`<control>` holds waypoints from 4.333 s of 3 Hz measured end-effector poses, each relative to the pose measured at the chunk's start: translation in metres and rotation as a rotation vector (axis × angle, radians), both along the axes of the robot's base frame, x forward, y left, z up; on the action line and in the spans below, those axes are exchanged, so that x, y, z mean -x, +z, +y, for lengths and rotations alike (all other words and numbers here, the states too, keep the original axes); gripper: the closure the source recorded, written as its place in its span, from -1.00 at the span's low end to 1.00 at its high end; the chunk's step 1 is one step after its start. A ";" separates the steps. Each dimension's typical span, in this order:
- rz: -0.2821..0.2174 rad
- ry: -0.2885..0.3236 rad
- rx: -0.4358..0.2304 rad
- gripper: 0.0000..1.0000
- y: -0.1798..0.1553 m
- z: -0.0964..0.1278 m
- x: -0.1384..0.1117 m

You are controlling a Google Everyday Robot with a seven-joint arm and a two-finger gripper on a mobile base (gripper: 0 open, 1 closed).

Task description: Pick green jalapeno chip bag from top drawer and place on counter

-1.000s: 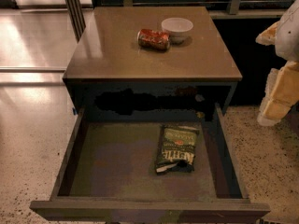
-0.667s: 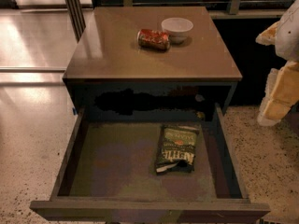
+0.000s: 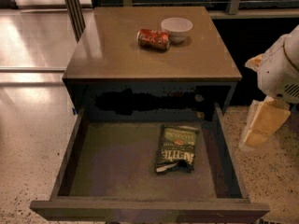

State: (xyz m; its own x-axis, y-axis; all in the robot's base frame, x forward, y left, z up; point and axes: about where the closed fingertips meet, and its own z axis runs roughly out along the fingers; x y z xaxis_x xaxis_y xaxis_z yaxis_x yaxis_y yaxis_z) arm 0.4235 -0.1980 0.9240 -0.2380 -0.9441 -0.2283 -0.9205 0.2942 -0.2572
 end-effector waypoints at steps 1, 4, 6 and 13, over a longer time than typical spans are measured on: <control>0.030 -0.019 -0.017 -1.00 -0.056 0.020 0.019; 0.099 0.005 -0.044 -1.00 -0.111 0.028 0.022; 0.133 0.065 -0.134 -1.00 -0.173 0.062 -0.018; 0.207 0.127 -0.221 -1.00 -0.292 0.118 -0.027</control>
Offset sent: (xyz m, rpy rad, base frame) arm -0.0159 0.0174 -0.0477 0.0160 0.0217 -0.0171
